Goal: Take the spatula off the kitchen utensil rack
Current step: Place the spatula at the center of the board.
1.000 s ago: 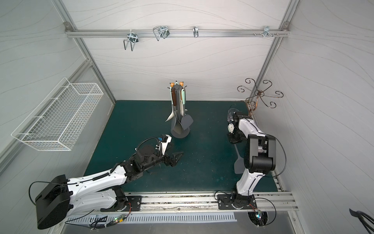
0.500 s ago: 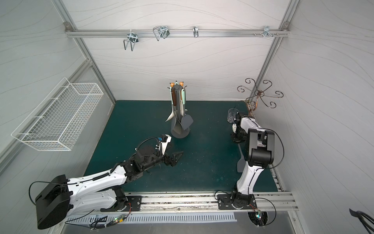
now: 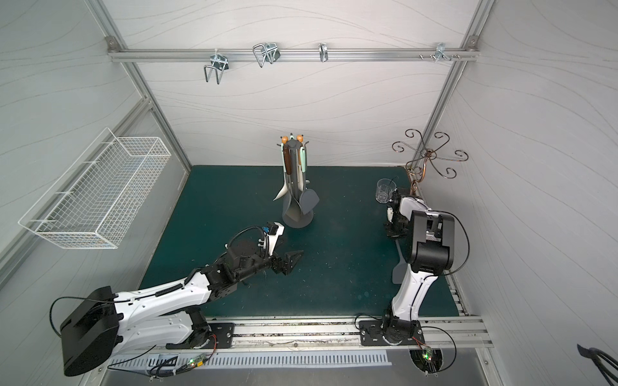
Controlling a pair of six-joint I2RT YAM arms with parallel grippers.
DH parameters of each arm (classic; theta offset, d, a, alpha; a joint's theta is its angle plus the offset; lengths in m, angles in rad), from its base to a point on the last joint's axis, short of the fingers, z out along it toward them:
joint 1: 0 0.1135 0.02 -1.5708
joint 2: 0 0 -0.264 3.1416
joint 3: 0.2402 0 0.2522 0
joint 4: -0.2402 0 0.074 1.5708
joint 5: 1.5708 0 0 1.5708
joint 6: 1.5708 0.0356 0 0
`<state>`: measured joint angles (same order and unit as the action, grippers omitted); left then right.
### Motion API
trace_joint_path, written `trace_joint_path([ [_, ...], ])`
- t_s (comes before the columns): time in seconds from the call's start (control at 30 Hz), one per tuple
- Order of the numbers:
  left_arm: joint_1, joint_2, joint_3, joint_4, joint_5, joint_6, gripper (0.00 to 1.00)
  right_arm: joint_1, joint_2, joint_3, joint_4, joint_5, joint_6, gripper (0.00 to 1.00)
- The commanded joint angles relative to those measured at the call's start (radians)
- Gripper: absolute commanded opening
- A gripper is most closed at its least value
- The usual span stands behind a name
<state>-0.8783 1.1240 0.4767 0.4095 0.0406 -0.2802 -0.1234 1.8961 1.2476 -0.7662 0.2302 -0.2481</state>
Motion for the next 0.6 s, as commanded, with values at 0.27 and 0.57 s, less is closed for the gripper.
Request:
trace_joint_path([
  [0.27, -0.001, 0.007, 0.024, 0.040, -0.003, 0.019, 0.98, -0.021, 0.016, -0.023, 0.012, 0.025, 0.023, 0.33],
  [0.57, -0.001, -0.039, 0.024, -0.012, -0.046, 0.046, 0.99, -0.003, -0.187, -0.004, -0.019, -0.027, 0.075, 0.50],
])
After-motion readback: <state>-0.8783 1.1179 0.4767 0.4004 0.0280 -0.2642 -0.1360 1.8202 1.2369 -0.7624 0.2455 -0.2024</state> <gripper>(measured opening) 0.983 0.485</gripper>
